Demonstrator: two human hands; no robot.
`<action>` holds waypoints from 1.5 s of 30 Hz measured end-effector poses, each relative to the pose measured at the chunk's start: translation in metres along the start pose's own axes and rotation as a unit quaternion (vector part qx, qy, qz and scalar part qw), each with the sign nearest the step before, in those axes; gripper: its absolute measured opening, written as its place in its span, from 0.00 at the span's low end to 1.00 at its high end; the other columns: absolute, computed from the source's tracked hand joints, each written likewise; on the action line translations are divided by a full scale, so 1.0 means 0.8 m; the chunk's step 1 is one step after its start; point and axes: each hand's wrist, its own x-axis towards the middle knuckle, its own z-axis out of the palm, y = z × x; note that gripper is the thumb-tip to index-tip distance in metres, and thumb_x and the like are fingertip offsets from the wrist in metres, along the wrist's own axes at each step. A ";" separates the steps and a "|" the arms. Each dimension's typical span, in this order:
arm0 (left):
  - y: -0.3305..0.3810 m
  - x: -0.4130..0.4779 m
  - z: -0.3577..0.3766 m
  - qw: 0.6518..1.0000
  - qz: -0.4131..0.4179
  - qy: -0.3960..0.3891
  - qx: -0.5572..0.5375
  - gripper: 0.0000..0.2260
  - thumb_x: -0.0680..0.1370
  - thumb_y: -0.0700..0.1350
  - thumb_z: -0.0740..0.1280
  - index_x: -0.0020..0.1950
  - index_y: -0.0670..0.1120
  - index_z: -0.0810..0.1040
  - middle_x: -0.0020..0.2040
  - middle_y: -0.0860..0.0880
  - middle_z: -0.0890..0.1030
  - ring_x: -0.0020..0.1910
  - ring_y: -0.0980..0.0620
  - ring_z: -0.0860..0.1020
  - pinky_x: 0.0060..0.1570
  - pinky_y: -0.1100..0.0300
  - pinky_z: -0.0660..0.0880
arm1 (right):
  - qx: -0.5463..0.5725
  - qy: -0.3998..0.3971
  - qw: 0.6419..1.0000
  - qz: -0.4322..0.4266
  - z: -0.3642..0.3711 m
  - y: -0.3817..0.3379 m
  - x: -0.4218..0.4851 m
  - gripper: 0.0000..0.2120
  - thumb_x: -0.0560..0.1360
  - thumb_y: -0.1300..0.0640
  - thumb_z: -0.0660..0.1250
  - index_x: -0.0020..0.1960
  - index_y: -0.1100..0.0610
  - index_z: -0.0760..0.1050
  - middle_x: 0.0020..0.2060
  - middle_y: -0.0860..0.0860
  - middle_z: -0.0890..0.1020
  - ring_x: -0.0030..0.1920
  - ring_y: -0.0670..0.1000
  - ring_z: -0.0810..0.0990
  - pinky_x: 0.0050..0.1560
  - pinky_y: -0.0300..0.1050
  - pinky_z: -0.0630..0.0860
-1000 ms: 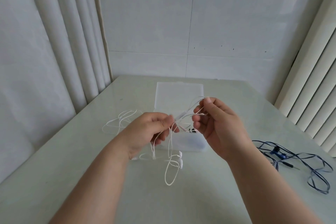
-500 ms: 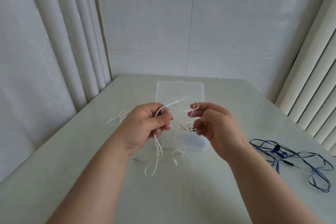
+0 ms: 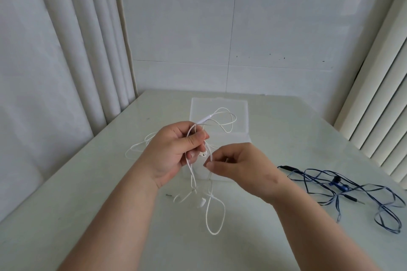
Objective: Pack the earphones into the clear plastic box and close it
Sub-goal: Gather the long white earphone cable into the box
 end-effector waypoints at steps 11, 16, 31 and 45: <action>0.000 -0.001 -0.001 0.999 -0.022 0.029 0.023 0.12 0.78 0.46 0.62 0.48 0.44 0.85 0.33 0.44 0.78 0.27 0.51 0.67 0.30 0.61 0.64 | 0.227 0.036 0.972 -0.052 -0.010 0.001 0.003 0.08 0.77 0.64 0.67 0.41 0.59 0.81 0.37 0.55 0.83 0.36 0.50 0.79 0.41 0.43 0.78; 0.000 -0.001 0.001 0.999 -0.021 0.023 0.042 0.13 0.80 0.45 0.61 0.46 0.46 0.85 0.32 0.45 0.79 0.27 0.52 0.69 0.31 0.59 0.63 | 0.332 0.028 0.942 -0.049 -0.011 0.005 0.006 0.07 0.78 0.65 0.63 0.46 0.63 0.79 0.40 0.58 0.83 0.38 0.53 0.82 0.41 0.44 0.80; -0.003 0.000 0.002 0.994 -0.014 0.024 0.110 0.13 0.79 0.43 0.62 0.41 0.45 0.84 0.26 0.49 0.65 0.23 0.55 0.61 0.24 0.65 0.59 | 0.515 0.035 0.855 0.039 -0.019 0.005 0.011 0.11 0.81 0.64 0.55 0.44 0.59 0.74 0.29 0.52 0.70 0.28 0.49 0.67 0.32 0.39 0.66; -0.007 -0.001 0.004 0.985 -0.047 -0.007 0.164 0.12 0.80 0.44 0.63 0.40 0.43 0.82 0.27 0.47 0.65 0.23 0.53 0.59 0.26 0.63 0.56 | 0.509 0.072 0.857 0.027 -0.020 0.006 0.014 0.11 0.80 0.63 0.56 0.41 0.59 0.73 0.28 0.52 0.67 0.29 0.51 0.68 0.37 0.44 0.65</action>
